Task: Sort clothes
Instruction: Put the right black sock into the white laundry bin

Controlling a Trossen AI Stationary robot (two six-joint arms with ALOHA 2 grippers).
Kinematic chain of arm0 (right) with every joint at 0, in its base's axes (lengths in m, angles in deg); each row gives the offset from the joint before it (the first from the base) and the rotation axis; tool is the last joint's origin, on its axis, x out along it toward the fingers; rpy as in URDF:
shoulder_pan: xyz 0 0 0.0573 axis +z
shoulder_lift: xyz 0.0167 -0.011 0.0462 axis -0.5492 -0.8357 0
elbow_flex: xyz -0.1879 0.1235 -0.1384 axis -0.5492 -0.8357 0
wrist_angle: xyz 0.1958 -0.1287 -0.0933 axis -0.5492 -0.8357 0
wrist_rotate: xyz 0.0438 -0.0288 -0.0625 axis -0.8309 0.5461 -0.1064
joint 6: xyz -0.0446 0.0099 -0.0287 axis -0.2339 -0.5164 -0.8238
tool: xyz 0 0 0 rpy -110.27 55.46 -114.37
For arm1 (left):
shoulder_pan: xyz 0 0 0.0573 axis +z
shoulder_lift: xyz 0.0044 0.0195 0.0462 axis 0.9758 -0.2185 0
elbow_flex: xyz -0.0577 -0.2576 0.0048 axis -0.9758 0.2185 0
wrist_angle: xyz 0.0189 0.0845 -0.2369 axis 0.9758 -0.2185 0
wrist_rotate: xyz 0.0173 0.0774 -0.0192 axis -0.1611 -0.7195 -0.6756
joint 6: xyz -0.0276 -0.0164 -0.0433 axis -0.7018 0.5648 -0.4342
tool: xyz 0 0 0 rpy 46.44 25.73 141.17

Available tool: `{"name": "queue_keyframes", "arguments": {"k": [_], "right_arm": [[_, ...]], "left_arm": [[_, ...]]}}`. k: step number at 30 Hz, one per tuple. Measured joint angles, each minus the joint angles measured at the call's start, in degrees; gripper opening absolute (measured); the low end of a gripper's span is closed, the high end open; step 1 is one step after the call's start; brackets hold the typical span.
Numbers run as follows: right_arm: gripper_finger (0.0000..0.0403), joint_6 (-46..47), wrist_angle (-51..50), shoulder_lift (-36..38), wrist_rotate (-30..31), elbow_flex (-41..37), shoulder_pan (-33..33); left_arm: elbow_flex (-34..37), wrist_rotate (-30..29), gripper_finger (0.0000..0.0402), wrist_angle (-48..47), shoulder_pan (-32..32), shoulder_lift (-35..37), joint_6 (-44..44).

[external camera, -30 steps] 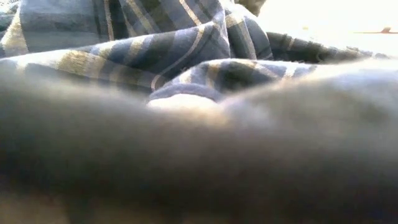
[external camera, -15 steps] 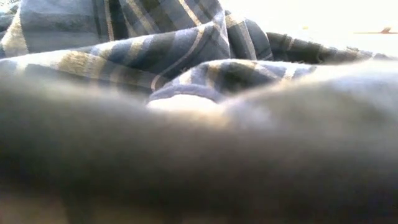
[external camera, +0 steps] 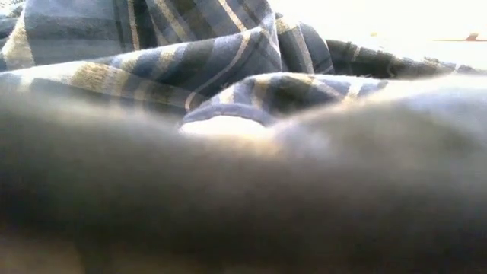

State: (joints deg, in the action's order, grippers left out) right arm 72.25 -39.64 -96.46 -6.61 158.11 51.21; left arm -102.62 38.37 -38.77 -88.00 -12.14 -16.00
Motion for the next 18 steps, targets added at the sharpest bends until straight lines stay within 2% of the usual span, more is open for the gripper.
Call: {"name": "queue_keyframes", "arguments": {"k": [5, 8, 18], "right_arm": [[0.0189, 7.79, 2.09, 2.37, 0.25, -13.33, 4.4], [0.019, 11.52, 5.53, 3.86, 1.25, -21.28, 7.06], [0.0187, 18.33, 28.53, 6.64, 4.4, -44.88, 14.77]], "left_arm": [[-11.21, -2.78, 0.0089, -7.41, -0.99, -14.94, 0.17], [-16.91, -3.04, 0.0089, -7.94, -1.42, -24.9, 0.06], [-31.66, -3.29, 0.0089, -10.54, -0.97, -54.98, -0.97]]}}
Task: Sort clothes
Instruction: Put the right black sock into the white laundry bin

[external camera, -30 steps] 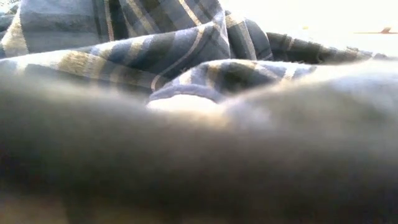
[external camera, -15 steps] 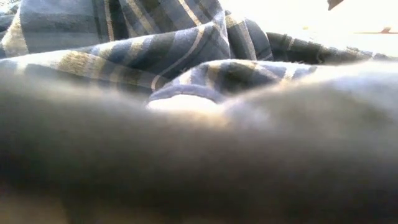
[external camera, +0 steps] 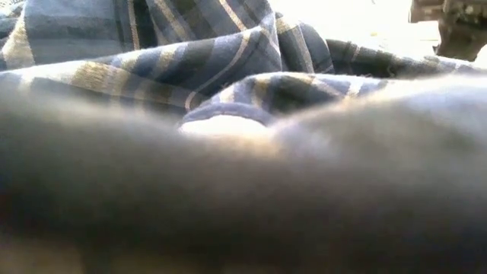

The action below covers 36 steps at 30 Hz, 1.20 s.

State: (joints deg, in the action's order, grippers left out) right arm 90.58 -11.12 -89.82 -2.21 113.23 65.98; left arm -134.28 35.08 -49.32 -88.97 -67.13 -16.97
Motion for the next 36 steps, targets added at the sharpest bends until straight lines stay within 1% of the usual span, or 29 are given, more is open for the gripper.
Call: {"name": "queue_keyframes", "arguments": {"k": [6, 8, 10, 15, 21, 25, 27, 29, 30, 33, 36], "right_arm": [[0.0183, 1.54, 13.59, 0.0, 0.29, -7.39, 2.02], [0.0183, 0.49, 17.73, 0.0, 0.25, -8.54, 2.55], [0.0183, -0.85, 20.14, 0.0, 0.34, -9.12, 2.96], [0.0182, -4.63, 25.46, 0.0, 0.67, -9.19, 4.21], [0.0182, -9.13, 31.75, 0.0, 0.77, -9.19, 6.03], [0.018, -10.15, 33.55, 0.0, 0.75, -9.19, 7.31], [0.018, -10.17, 33.94, 0.0, 0.94, -9.19, 7.85], [0.018, -10.15, 34.44, 0.0, 1.31, -9.19, 8.42], [0.0181, -10.09, 34.42, 0.0, 1.53, -9.19, 8.63], [0.0179, -10.08, 34.58, 0.0, 1.8, -9.19, 8.99], [0.0178, -10.06, 34.66, 0.0, 1.83, -9.19, 9.0]], "left_arm": [[-8.28, -0.54, 0.0089, -2.93, 1.86, -15.3, 1.5], [-11.21, -1.65, 0.0089, -4.08, 1.94, -20.15, 3.18], [-14.72, -4.5, 0.0089, -6.18, 1.9, -25.22, 5.25], [-24.42, -11.52, 0.008, -17.04, 1.72, -36.74, 9.7], [-33.65, -11.87, 0.0059, -26.01, 1.8, -48.3, 11.99], [-36.79, -12.99, 0.005, -28.25, 1.83, -52.95, 13.41], [-37.69, -13.89, 0.0037, -29.97, 1.83, -53.99, 12.25], [-38.45, -15.46, 0.0012, -31.95, 1.82, -54.16, 9.48], [-39.07, -16.64, 0.0007, -33.18, 1.81, -54.16, 8.11], [-42.16, -19.4, 0.0003, -36.99, 1.17, -53.81, 5.99], [-46.32, -21.73, 0.0002, -40.36, -0.23, -53.66, 5.83]]}}
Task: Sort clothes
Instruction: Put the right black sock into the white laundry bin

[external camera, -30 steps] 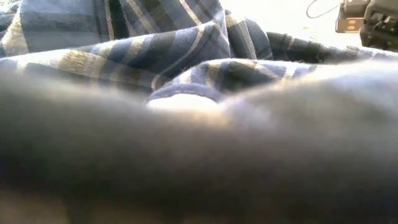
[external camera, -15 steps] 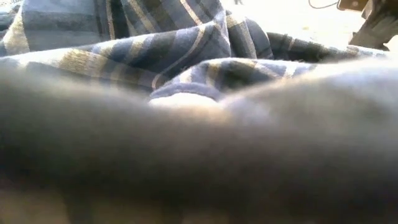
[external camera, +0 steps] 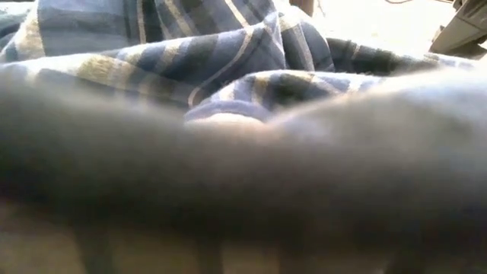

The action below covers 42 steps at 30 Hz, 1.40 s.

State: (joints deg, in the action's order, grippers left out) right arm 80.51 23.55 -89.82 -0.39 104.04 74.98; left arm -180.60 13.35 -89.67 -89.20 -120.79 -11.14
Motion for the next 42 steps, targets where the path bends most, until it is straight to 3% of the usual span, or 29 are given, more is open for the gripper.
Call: {"name": "queue_keyframes", "arguments": {"k": [10, 14, 22, 27, 31, 37, 42], "right_arm": [[0.0177, 0.06, 0.01, 0.0, 0.2, 0.0, 0.02], [0.0176, 0.0, -0.01, 0.0, 0.2, 0.0, 0.02], [0.0174, -0.04, -0.01, -0.02, 0.2, 0.0, 0.02], [0.0174, -0.51, -0.01, -0.02, 0.2, 0.0, 0.0], [0.0174, -1.28, -0.01, -0.02, 0.31, 0.0, 0.0], [0.0174, -1.6, 0.18, -0.02, 0.37, 0.0, 0.0], [0.0172, -1.68, 0.37, -0.02, 0.37, 0.0, 0.0]], "left_arm": [[-2.91, -0.37, 0.0001, -0.12, -1.04, 0.05, -0.17], [-2.91, 0.43, 0.0003, 0.11, -0.56, 0.05, -4.44], [-2.78, 5.2, 0.0036, -0.02, 0.15, 0.05, -27.22], [-0.5, -3.49, 0.0073, 0.19, -0.57, 0.05, -53.07], [2.97, -4.69, 0.0089, 0.17, -0.41, 0.07, -69.09], [6.77, -1.98, 0.0098, 4.66, 0.57, 0.07, -73.48], [7.38, -0.14, 0.0111, 9.57, 1.43, 0.07, -69.13]]}}
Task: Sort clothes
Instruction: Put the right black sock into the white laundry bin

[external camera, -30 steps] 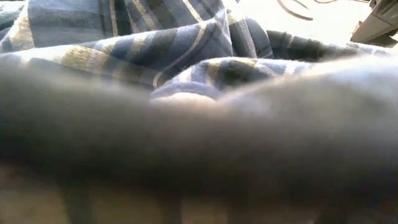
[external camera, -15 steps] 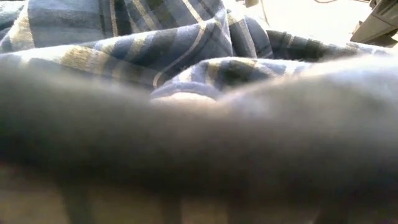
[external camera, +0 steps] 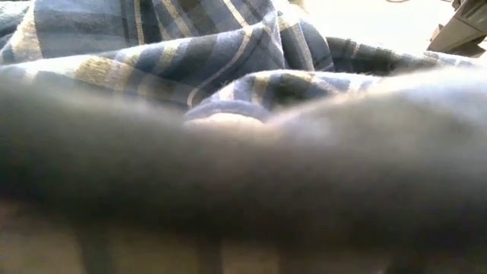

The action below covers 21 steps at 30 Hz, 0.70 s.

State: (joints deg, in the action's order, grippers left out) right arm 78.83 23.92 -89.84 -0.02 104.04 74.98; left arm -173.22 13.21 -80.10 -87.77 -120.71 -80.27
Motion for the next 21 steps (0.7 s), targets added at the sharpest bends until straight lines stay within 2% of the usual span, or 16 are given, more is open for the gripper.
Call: {"name": "queue_keyframes", "arguments": {"k": [12, 21], "right_arm": [[0.0172, -0.35, 0.08, 0.0, -0.02, 0.0, 0.0], [0.0172, -0.39, 0.08, 0.0, -0.02, 0.0, 0.0]], "left_arm": [[0.0, 1.85, 0.0181, 0.4, 0.66, 0.0, 3.21], [0.0, 1.84, 0.0174, -3.04, 1.4, 0.0, 2.34]]}}
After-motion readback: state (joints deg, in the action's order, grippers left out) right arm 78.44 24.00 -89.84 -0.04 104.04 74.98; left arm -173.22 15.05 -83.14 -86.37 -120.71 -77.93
